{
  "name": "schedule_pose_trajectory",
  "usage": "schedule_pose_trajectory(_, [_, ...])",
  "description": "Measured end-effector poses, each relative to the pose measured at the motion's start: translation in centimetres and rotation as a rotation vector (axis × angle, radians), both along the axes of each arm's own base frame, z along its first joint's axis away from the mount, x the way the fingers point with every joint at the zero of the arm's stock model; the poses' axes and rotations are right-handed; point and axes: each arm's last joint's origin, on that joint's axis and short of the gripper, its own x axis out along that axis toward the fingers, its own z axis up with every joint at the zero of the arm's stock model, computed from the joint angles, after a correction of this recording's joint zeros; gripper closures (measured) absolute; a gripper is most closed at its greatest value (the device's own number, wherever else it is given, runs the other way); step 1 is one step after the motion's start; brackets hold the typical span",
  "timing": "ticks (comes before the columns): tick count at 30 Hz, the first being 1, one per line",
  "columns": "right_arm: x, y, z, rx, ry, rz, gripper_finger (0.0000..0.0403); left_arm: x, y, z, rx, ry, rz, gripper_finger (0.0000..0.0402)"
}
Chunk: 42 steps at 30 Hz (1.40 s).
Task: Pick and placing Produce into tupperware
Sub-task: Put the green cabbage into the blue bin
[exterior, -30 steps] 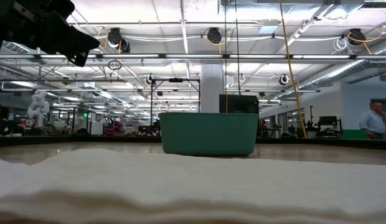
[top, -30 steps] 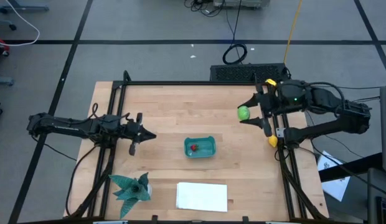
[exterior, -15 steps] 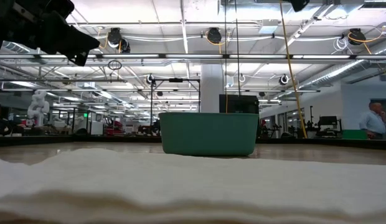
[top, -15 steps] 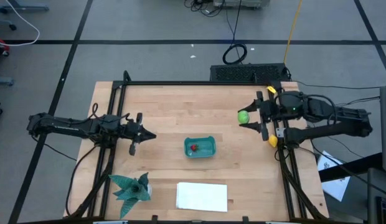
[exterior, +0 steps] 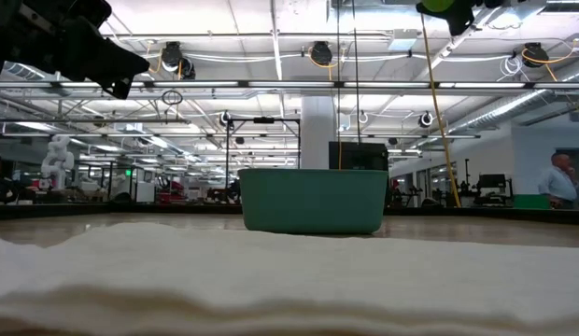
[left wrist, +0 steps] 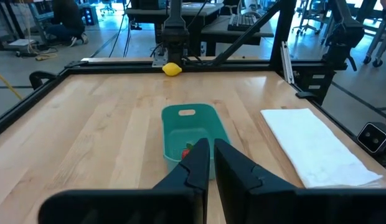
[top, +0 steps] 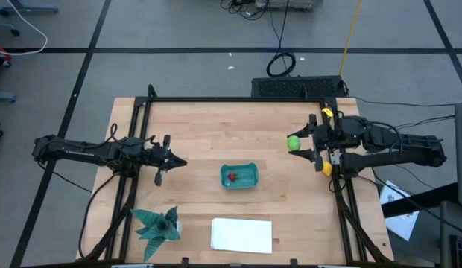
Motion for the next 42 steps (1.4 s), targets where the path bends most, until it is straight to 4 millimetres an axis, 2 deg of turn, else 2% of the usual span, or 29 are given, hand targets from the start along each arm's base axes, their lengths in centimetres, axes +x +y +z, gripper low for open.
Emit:
schedule_pose_trajectory(9, [0.2,0.0,-1.9,0.007,-0.111,-0.006,0.0167,0.0,0.0,0.0,0.000,0.000,0.000,0.0376])
schedule_pose_trajectory(16, [0.8,-0.3,-4.6,0.001,-0.142,-0.087,0.0167,0.0,0.0,0.0,0.000,0.001,0.000,0.0376])
schedule_pose_trajectory(26, [1.1,-0.3,-8.0,0.030,-0.181,-0.093,0.0167,0.0,0.0,0.0,0.010,0.000,-0.002,0.0376])
schedule_pose_trajectory(30, [1.1,-0.3,-8.5,0.030,-0.170,-0.093,0.0167,0.0,0.0,0.0,0.010,-0.001,-0.002,0.0376])
schedule_pose_trajectory(42, [1.1,-0.3,-8.4,0.029,-0.188,-0.093,0.0167,0.0,0.1,0.0,0.018,0.001,0.047,0.0376])
